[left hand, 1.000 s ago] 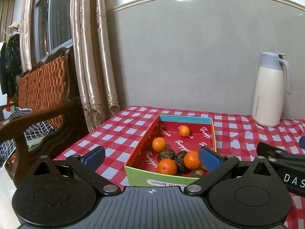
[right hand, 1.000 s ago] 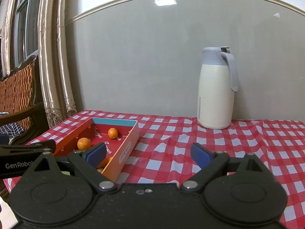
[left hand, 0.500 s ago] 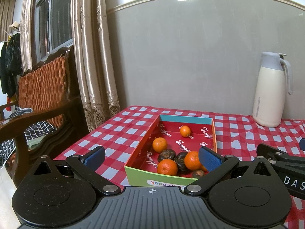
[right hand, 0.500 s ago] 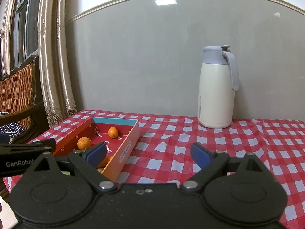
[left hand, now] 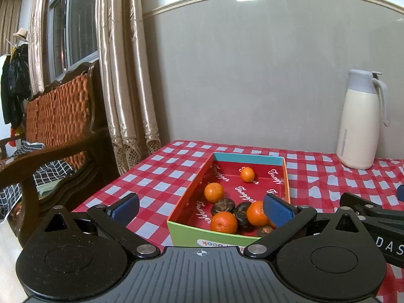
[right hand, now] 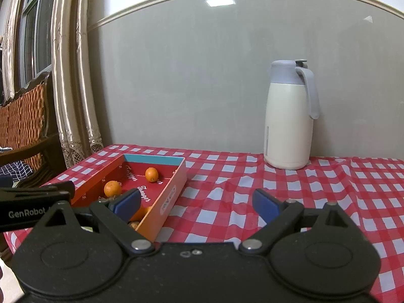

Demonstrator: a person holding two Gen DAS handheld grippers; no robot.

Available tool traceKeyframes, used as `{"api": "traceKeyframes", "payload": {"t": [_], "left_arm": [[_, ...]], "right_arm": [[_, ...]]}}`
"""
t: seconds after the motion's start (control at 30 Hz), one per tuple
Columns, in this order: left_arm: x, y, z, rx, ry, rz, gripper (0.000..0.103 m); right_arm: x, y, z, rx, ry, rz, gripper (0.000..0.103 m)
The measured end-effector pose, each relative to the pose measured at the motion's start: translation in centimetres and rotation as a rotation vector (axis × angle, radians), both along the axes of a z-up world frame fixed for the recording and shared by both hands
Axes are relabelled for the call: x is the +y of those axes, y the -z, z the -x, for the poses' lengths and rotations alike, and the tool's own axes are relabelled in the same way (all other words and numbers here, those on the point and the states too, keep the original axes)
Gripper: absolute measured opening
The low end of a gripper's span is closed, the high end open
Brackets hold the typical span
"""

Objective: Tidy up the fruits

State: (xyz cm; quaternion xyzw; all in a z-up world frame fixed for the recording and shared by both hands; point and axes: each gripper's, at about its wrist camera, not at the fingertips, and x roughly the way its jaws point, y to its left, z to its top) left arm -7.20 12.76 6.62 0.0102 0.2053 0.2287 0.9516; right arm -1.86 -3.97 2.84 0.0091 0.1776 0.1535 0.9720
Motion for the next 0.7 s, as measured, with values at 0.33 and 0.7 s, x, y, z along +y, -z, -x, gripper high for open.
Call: {"api": "traceKeyframes", "payload": {"t": [0.33,0.7], "left_arm": [[0.06,0.01,0.02,0.000,0.000,0.000,0.103],[0.18,-0.04,0.03,0.001,-0.001,-0.002,0.103]], "right_arm": [[-0.02,-0.02,-0.04,0.000,0.001,0.000,0.095],[0.12,-0.02,0.01,0.001,0.001,0.002,0.095]]}}
